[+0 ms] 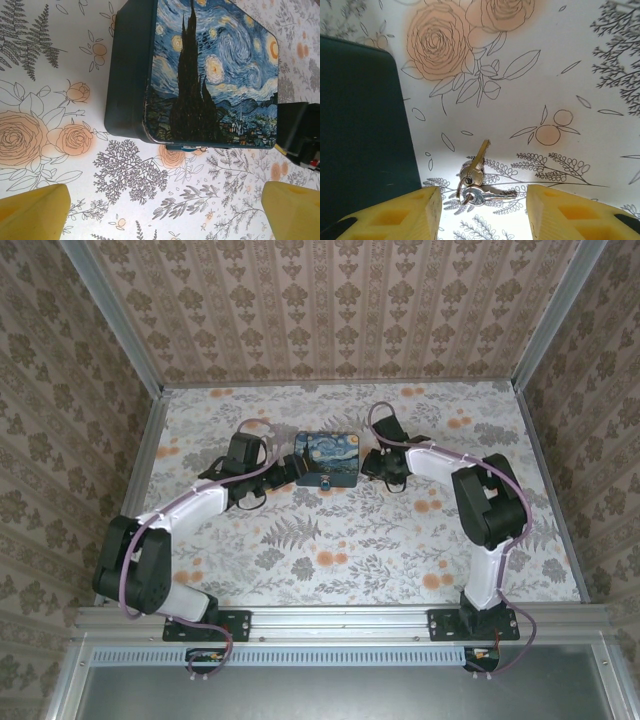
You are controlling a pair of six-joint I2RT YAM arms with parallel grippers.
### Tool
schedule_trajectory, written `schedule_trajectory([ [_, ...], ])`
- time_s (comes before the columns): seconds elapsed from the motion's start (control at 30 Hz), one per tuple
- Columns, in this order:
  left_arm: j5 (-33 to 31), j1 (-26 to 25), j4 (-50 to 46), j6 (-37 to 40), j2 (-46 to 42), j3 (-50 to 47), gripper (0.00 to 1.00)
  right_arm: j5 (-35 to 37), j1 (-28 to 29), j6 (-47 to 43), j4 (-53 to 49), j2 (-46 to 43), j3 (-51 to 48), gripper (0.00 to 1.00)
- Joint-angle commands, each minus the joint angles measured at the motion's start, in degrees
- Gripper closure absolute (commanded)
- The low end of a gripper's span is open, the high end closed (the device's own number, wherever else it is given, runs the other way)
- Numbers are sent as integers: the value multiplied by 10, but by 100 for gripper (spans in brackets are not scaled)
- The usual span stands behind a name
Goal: Unlock the padlock with the key
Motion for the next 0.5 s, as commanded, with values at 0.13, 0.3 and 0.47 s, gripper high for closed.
schedule_trajectory([
  [0.13, 0, 12, -9, 7, -33, 0, 0, 35, 18, -34, -57, 40, 50, 51],
  [0.3, -24, 27, -34, 20, -53, 0, 0, 55, 25, -48, -76, 58, 67, 54],
  [0.47, -35, 42, -54, 30, -69, 0, 0, 64, 30, -50, -78, 71, 71, 56],
])
